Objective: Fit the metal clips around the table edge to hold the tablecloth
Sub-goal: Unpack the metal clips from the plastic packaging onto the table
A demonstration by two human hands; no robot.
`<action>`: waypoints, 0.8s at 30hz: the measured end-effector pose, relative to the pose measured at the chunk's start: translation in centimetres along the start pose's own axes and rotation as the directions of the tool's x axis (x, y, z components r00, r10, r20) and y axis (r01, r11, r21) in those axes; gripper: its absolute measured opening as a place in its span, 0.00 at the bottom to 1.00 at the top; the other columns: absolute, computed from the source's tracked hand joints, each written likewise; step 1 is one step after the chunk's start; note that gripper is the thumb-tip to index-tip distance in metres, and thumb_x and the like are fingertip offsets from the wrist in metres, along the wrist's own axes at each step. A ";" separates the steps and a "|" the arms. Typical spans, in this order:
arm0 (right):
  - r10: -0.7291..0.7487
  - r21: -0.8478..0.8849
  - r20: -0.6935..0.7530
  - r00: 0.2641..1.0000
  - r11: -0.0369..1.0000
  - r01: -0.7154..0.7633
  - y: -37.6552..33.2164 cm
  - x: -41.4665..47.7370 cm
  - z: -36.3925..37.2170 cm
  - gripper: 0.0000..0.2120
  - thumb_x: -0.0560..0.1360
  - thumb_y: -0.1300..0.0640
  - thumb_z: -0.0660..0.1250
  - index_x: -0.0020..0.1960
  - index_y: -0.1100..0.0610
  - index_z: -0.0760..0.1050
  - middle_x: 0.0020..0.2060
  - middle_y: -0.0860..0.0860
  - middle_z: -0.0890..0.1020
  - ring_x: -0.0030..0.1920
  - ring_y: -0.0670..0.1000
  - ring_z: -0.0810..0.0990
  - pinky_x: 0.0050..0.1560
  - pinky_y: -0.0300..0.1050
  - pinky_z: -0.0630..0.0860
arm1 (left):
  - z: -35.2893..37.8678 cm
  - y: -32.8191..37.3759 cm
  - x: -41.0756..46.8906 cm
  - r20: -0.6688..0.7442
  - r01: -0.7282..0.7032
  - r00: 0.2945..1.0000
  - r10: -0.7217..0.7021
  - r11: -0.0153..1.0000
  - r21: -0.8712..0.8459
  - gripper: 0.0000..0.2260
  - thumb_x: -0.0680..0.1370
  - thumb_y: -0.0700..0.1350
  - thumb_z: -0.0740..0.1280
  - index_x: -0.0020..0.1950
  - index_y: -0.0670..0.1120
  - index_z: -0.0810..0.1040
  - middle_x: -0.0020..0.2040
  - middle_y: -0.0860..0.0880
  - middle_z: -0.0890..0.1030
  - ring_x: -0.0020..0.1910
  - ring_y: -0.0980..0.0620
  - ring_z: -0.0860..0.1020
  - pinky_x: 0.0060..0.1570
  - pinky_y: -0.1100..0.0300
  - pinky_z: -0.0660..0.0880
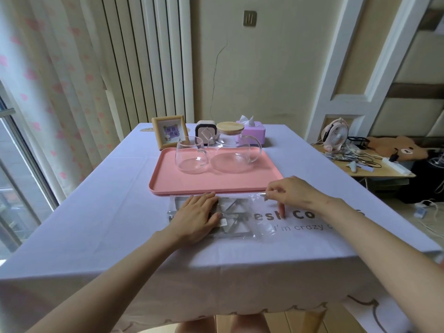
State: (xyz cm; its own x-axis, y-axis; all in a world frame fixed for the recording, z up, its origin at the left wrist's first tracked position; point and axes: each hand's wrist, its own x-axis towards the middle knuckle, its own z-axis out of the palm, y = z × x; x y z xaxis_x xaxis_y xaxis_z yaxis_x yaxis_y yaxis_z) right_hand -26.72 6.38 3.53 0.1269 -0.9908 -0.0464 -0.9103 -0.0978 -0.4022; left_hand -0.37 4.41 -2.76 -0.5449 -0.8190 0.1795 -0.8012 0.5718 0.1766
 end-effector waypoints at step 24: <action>0.335 0.673 0.178 0.925 0.645 -0.363 -3.2 1.8 3.3 0.07 0.74 0.73 0.62 0.44 0.65 0.76 0.31 0.60 0.78 0.19 0.50 0.77 0.19 0.35 0.72 | -1.5 -3.2 -1.5 -0.255 0.512 0.798 -0.546 0.838 -0.190 0.09 0.79 0.47 0.61 0.54 0.43 0.71 0.53 0.40 0.74 0.50 0.39 0.73 0.44 0.52 0.69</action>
State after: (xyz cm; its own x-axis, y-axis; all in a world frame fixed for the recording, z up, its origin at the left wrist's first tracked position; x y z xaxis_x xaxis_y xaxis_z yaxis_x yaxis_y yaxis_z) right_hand -22.32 5.20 1.69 -0.1177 -0.9329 -0.3403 -0.3682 0.3593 -0.8575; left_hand 3.37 3.90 -2.12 0.0656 -0.9537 0.2936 -0.9033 0.0683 0.4235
